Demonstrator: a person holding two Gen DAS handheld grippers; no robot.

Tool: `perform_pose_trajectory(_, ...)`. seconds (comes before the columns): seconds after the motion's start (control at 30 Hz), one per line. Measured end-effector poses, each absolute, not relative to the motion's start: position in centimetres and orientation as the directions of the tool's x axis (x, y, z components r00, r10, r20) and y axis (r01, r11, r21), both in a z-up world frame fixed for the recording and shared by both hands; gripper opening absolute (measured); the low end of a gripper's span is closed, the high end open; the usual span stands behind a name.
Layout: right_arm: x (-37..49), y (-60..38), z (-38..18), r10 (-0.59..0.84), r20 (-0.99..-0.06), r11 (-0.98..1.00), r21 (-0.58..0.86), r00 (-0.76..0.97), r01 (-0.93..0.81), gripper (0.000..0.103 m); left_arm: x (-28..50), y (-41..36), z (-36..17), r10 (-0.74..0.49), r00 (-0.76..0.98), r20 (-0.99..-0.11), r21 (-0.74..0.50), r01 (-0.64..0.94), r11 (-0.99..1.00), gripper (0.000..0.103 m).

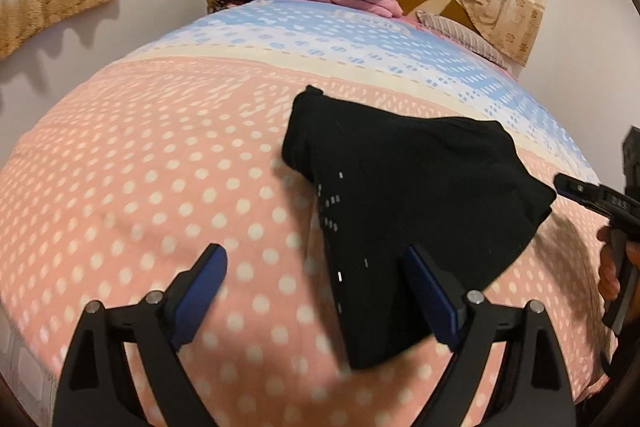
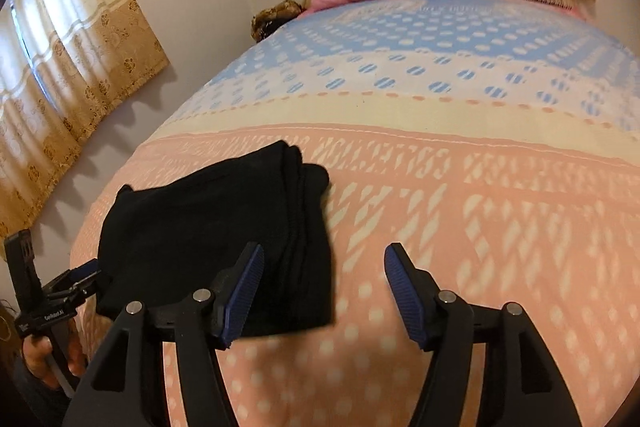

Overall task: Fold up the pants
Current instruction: 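Release the pants bundle and pull both tools back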

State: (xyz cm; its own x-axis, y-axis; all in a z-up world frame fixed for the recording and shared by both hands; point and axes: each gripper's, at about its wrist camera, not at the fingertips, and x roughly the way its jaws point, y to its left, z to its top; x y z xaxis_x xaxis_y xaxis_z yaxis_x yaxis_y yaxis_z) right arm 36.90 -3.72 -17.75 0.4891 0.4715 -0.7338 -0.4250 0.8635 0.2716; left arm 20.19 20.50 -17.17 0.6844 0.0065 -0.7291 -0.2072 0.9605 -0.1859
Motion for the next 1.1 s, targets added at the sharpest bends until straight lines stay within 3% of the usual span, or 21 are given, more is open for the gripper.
perform_pose_trajectory(0.33,26.0,-4.9,-13.9,0.452,-0.669,0.881,0.232,0.59,-0.412,0.064,13.7,16.2,-13.2,-0.007,0.751,-0.661,-0.179,-0.149,0.972,0.092)
perform_pose_trajectory(0.63,17.9,-3.6,-7.7,0.434,-0.537,0.879,0.077,0.723,-0.471,0.064,10.1,13.9,-9.0,0.005,0.848,-0.53,-0.161,-0.107,0.981,0.093)
perform_pose_trajectory(0.73,16.4,-3.3,-6.2,0.445,-0.496,0.872,0.051,0.746,-0.486,0.065,9.5,13.5,-8.2,0.026,0.87,-0.492,-0.133,-0.104,0.986,0.098)
perform_pose_trajectory(1.1,15.9,-3.1,-7.1,0.449,-0.52,0.868,0.061,0.727,-0.492,0.066,9.4,13.3,-8.5,0.04,0.869,-0.493,-0.129,-0.119,0.984,0.098)
